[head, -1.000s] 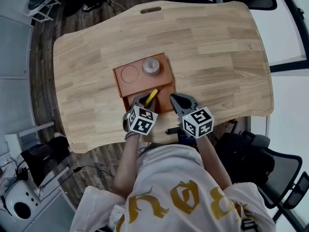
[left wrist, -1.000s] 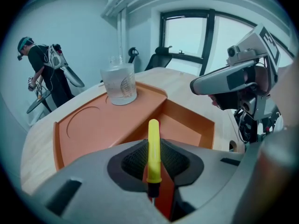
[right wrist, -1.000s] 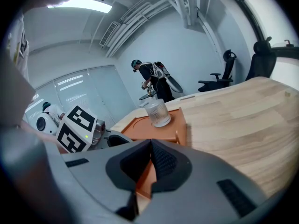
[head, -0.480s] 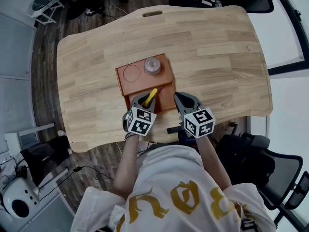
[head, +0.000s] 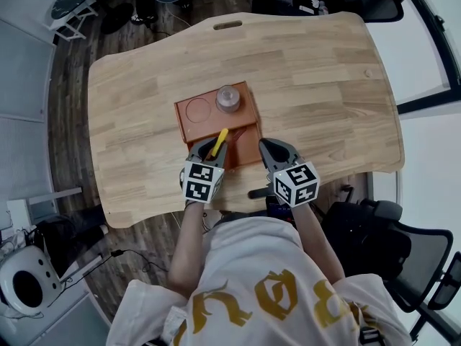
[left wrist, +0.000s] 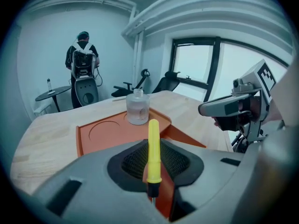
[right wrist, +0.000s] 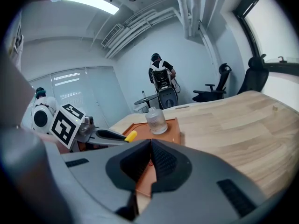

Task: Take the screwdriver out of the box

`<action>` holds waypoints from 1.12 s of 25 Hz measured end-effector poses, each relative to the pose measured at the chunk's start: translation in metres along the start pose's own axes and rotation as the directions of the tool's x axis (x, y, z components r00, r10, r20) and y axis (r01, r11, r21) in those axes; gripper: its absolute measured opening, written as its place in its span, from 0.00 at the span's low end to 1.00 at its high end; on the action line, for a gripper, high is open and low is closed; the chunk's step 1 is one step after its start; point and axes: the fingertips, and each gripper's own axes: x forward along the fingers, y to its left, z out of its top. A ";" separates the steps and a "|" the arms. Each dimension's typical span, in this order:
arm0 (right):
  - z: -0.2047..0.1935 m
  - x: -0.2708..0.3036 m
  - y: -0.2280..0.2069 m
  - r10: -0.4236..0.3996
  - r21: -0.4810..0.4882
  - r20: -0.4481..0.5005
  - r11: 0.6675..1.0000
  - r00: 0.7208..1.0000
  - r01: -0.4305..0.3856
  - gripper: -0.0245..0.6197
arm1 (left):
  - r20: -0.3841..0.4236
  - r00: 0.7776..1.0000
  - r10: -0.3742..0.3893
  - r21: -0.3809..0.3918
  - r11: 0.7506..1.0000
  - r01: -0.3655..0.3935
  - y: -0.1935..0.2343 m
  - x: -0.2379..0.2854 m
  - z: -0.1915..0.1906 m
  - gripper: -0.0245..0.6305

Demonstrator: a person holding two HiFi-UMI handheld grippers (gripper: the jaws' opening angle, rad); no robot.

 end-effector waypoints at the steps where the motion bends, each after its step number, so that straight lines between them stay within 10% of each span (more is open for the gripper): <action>1: 0.002 -0.001 0.002 0.001 -0.002 0.004 1.000 1.000 -0.001 0.05 | 0.015 1.000 -0.003 -0.009 1.000 0.003 0.000 -0.003 0.004 0.16; 28: 0.044 -0.033 0.014 -0.123 -0.110 0.155 0.984 0.980 0.141 0.05 | 0.364 0.929 -0.074 -0.135 0.982 0.131 -0.014 -0.075 0.066 0.16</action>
